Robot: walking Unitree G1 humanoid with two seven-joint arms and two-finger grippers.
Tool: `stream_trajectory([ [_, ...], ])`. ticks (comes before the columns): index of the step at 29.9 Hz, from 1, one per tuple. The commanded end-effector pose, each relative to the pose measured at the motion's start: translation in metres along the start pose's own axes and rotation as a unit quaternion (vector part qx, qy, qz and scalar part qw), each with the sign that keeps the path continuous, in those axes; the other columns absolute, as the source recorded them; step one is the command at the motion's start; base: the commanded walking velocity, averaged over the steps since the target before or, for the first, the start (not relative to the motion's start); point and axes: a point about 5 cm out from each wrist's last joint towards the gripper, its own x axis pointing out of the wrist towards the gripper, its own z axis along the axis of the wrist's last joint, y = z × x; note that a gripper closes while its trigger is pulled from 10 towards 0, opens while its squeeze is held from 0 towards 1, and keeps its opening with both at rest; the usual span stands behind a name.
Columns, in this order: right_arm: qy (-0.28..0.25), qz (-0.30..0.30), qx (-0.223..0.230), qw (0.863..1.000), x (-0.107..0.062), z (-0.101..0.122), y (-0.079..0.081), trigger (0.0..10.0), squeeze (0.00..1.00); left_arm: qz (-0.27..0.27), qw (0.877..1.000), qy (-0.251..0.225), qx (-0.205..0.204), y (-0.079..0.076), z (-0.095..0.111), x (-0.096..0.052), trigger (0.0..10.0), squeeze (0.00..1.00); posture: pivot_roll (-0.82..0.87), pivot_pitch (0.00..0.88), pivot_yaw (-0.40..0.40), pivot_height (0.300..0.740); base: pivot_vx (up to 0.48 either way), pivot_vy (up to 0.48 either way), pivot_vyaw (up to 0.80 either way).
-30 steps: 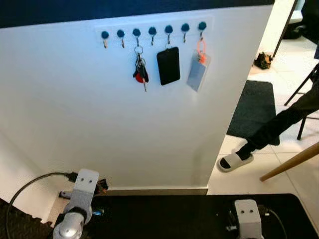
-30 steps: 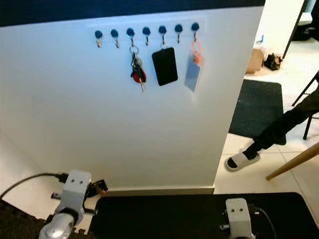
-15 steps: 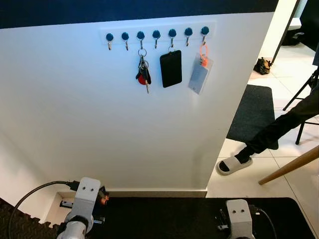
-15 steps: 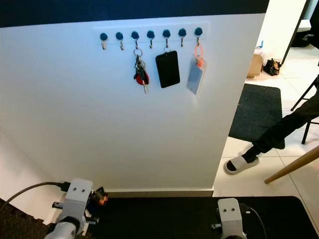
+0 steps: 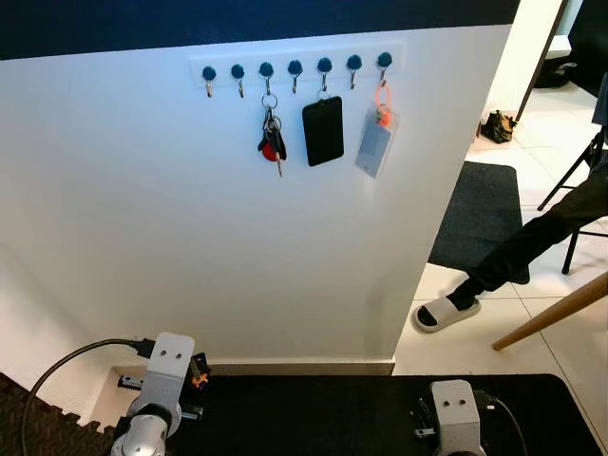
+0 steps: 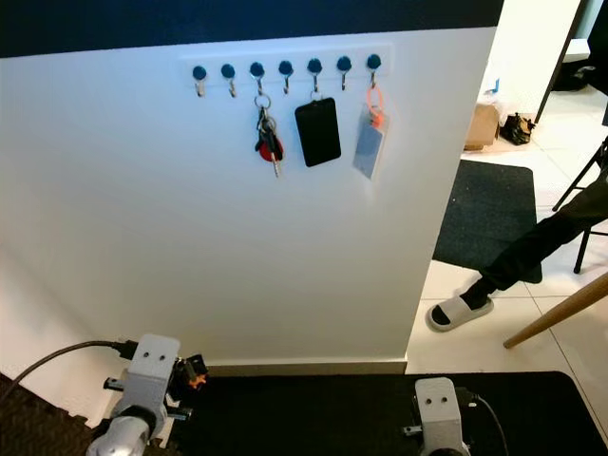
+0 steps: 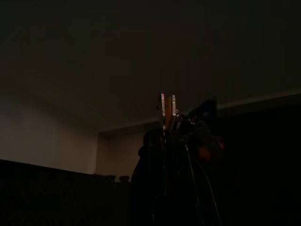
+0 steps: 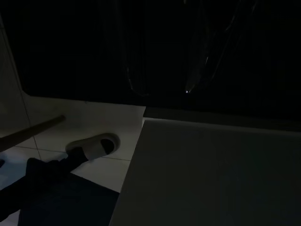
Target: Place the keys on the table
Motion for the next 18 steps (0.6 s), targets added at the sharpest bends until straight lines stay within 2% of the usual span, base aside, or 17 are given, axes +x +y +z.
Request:
stream_trajectory([
  [1,0.015,0.001,-0.003,1.0,-0.0048,-0.009,0.0005,10.0,0.0,0.004,1.0,0.009,-0.001,-0.0015,-0.0059,-0.0025,10.0,0.0,0.05,0.186,0.09,0.74,-0.409,0.0,0.0],
  [18,0.015,0.001,-0.003,1.0,-0.0043,-0.0107,0.0013,10.0,0.0,0.007,1.0,0.006,-0.003,-0.0001,-0.0047,-0.0017,10.0,0.0,0.05,0.189,0.093,0.74,-0.341,0.0,0.0],
])
